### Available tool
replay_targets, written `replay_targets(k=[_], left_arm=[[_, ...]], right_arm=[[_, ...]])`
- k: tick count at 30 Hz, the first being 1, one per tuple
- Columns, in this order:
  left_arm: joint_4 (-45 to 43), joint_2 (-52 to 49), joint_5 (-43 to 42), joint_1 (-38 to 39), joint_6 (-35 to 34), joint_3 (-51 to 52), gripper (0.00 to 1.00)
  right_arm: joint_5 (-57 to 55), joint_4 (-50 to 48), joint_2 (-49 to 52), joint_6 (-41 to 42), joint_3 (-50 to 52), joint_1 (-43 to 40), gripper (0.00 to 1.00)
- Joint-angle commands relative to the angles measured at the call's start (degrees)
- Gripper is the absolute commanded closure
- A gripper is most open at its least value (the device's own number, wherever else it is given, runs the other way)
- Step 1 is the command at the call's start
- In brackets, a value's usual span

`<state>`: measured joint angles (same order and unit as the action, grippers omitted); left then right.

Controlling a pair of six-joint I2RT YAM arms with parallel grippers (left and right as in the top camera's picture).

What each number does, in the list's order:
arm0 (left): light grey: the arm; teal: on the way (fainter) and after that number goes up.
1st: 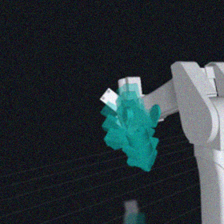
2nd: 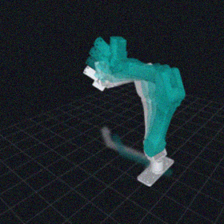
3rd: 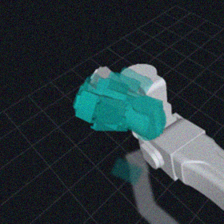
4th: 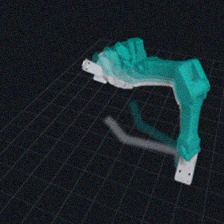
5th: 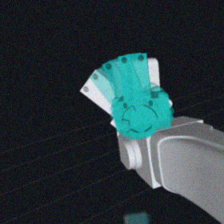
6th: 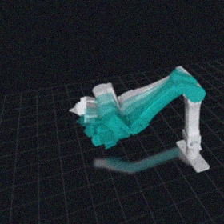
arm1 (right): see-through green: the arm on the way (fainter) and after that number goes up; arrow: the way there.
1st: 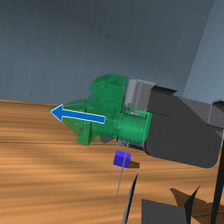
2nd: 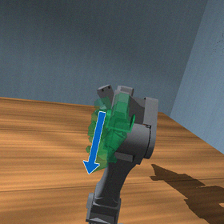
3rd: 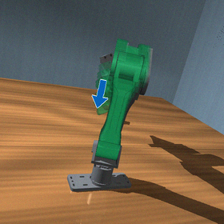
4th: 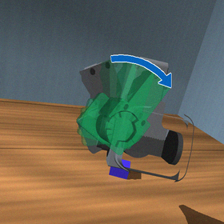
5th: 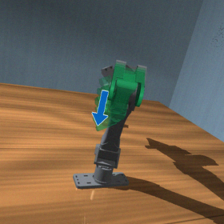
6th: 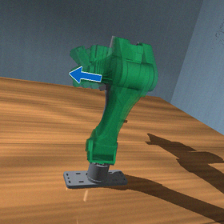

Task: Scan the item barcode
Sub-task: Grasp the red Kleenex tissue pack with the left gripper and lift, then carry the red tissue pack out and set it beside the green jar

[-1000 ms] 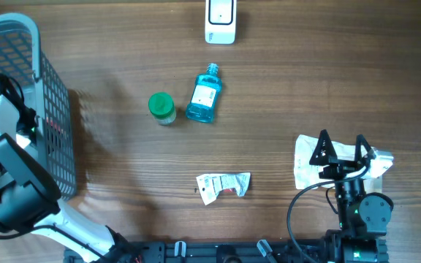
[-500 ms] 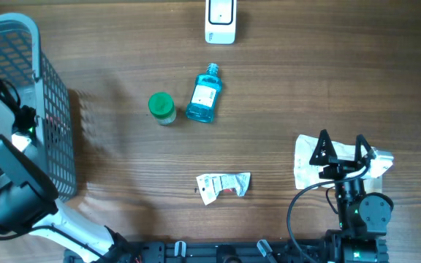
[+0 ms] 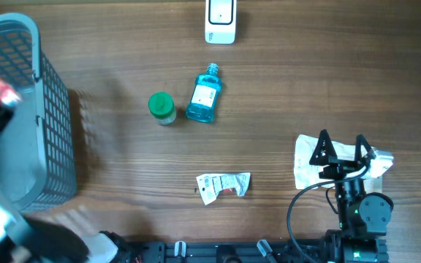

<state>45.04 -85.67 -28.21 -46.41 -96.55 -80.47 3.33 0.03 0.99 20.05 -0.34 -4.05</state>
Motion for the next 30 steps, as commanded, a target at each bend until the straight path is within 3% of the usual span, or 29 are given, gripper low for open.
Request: replay_targets(k=[1, 5, 11, 21, 26, 30], left_arm=[[-3.3, 7.6, -15.7, -1.7, 1.0, -1.0, 0.47], [-7.1, 13.4, -23.4, 1.6, 0.1, -1.0, 0.43], [-7.5, 16.1, -19.5, 20.9, 2.6, -1.0, 0.42], [4.7, 10.2, 22.9, 59.1, 20.0, -1.0, 0.43], [15.6, 3.2, 41.0, 72.5, 20.2, -1.0, 0.40], [18.4, -5.2, 48.0, 79.8, 19.4, -0.1, 0.38]], right_arm=[[-0.7, -0.2, -0.3, -0.5, 0.0, 0.0, 0.00], [-0.7, -0.2, -0.3, -0.5, 0.0, 0.0, 0.00], [-0.7, -0.2, -0.3, -0.5, 0.0, 0.0, 0.00], [-0.7, -0.2, -0.3, -0.4, 0.0, 0.0, 0.00], [-0.7, -0.2, -0.3, -0.5, 0.0, 0.0, 0.00], [-0.7, -0.2, -0.3, -0.5, 0.0, 0.0, 0.00]])
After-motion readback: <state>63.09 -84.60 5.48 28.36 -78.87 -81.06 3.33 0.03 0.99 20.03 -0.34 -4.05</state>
